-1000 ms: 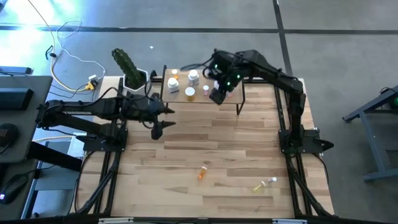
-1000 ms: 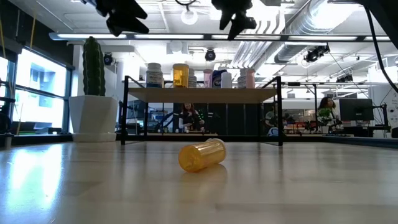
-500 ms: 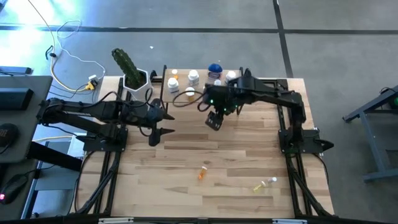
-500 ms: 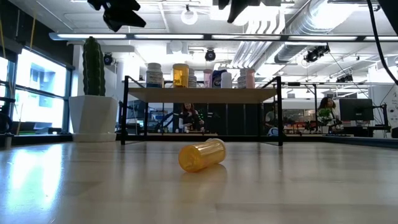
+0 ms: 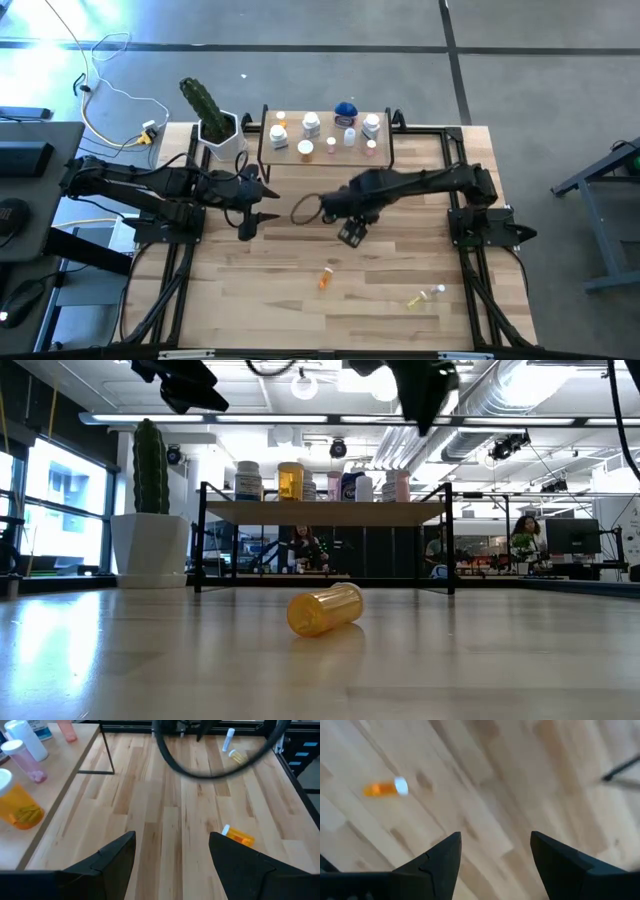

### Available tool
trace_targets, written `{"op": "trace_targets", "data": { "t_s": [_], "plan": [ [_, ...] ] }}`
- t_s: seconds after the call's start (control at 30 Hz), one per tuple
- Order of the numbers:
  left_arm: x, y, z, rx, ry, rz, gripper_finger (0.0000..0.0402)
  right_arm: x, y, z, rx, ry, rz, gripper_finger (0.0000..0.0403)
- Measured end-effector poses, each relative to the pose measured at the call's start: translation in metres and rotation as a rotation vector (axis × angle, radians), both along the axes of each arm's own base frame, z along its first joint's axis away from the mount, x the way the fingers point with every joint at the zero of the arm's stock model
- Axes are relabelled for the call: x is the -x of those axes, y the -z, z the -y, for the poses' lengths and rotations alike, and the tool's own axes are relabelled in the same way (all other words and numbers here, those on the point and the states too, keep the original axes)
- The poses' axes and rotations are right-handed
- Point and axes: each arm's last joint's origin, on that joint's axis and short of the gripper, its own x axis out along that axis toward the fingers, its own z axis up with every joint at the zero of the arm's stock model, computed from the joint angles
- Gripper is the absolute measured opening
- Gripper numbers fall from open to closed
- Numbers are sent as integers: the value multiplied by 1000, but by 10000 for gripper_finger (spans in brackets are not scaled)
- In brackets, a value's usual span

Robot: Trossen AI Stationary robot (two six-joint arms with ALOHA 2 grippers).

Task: Pick and place medicine bottles onto shelf by color
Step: Put the white pill bottle on the shelf

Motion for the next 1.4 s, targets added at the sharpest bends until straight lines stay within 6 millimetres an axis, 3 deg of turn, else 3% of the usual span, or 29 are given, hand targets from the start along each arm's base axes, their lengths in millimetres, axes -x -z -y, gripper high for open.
{"op": "trace_targets", "data": {
  "t_s": [0.27,0.5,0.7,0.93,1.2,1.4],
  "plan": [
    [0,0,0,-25,16,-4,241,12,34,-30,-36,23,-151,229],
    [0,0,0,-27,17,-5,241,26,53,-42,-32,57,-243,229],
    [0,0,0,-27,17,-5,241,61,49,-41,-31,162,-255,226],
    [0,0,0,-26,17,-4,241,96,42,-44,-122,332,-35,218],
    [0,-1,-2,2,-85,18,241,133,55,-52,-162,368,-25,218],
    [-2,-3,-3,84,-151,66,241,152,61,-73,-171,309,-68,218]
  ]
}}
